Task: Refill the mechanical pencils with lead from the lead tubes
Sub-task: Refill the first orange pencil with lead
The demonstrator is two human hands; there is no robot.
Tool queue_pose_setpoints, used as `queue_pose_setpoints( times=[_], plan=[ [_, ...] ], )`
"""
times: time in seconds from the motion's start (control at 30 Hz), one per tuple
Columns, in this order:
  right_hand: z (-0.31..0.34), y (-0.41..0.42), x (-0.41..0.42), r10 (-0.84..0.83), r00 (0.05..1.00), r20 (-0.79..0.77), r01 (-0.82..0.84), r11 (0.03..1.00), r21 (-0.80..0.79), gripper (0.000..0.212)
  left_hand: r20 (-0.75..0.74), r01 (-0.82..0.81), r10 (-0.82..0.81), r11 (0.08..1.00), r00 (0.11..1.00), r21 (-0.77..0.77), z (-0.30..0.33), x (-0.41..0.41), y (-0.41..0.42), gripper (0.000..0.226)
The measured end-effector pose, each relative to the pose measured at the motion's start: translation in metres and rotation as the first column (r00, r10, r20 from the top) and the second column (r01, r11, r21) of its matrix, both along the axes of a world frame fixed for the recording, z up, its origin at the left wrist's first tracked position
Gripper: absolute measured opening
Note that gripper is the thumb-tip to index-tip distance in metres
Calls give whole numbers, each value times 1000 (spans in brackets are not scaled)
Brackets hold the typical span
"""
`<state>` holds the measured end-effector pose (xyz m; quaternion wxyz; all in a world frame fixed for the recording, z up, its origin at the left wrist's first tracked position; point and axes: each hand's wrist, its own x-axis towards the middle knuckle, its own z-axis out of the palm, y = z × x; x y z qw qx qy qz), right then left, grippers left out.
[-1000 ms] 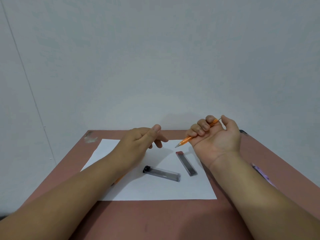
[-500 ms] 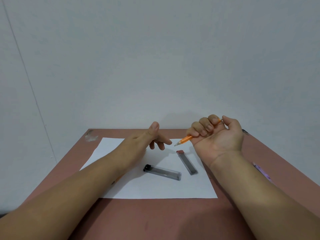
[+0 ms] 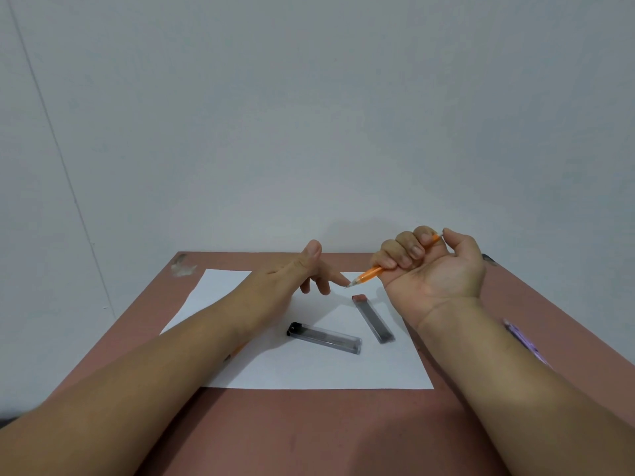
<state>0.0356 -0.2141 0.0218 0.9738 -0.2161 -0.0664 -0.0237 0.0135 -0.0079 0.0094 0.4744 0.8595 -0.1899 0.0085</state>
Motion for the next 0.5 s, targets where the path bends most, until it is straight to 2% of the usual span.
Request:
queue_pose_setpoints(
  times=[0.1, 0.27, 0.5],
  plan=[
    [0, -1, -1, -3, 1000, 0, 3, 1000, 3, 23, -1, -7, 7, 1000, 1000, 16, 1, -2, -1, 69],
    [-1, 0, -1, 8, 1000, -10, -7, 1000, 18, 39, 3, -9, 9, 1000, 1000, 24, 2, -3, -1, 70],
    [0, 2, -1, 17, 1000, -8, -17, 1000, 20, 40, 0, -11, 11, 1000, 1000, 0, 2, -4, -1, 70]
  ],
)
